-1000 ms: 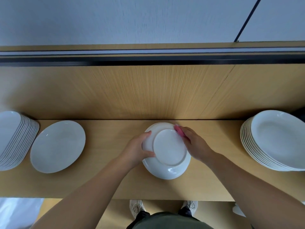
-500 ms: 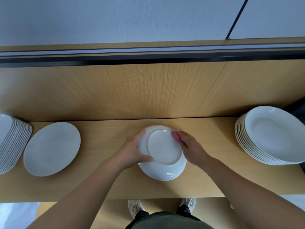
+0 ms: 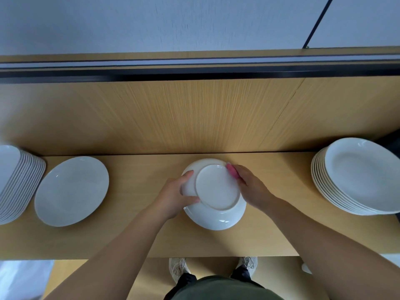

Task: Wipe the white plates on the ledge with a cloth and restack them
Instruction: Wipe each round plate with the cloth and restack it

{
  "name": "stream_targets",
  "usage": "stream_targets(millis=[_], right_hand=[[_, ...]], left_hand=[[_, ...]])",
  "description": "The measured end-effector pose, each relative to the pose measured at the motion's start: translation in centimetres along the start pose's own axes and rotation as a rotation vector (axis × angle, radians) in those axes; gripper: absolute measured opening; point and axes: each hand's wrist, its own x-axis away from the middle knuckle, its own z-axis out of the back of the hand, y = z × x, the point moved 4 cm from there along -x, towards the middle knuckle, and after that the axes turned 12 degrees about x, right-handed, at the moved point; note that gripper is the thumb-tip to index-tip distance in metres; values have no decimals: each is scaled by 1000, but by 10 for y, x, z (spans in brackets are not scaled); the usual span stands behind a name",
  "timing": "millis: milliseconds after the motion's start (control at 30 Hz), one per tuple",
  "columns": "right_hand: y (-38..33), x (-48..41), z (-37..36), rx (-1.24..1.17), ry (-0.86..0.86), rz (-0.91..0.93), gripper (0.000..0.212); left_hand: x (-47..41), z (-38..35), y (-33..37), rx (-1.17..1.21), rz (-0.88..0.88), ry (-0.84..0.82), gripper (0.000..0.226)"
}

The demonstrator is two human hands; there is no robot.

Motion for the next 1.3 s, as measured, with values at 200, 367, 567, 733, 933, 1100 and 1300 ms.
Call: stream_targets(millis=[200, 367, 567, 733, 933, 1100, 1300], right_hand=[[20, 27, -19, -58, 115, -84, 37], [19, 55, -40, -76, 188, -129, 46], [10, 74, -47, -142, 217, -181, 44], [14, 46, -15, -96, 144, -98, 35], [4, 26, 9, -117, 14, -48, 31], [3, 31, 2, -158, 37, -63, 31], [16, 56, -21, -143, 161, -156, 43]], left_hand=[[1, -2, -4, 39, -9, -3, 103], [-1, -2, -10, 35, -5, 0, 107], [3, -5, -9, -60, 2, -56, 118], [11, -4, -13, 101, 2, -90, 95], [14, -13, -8, 183, -7, -59, 88], [16, -14, -11, 281, -20, 6, 83], [19, -19, -10, 280, -13, 45, 83]])
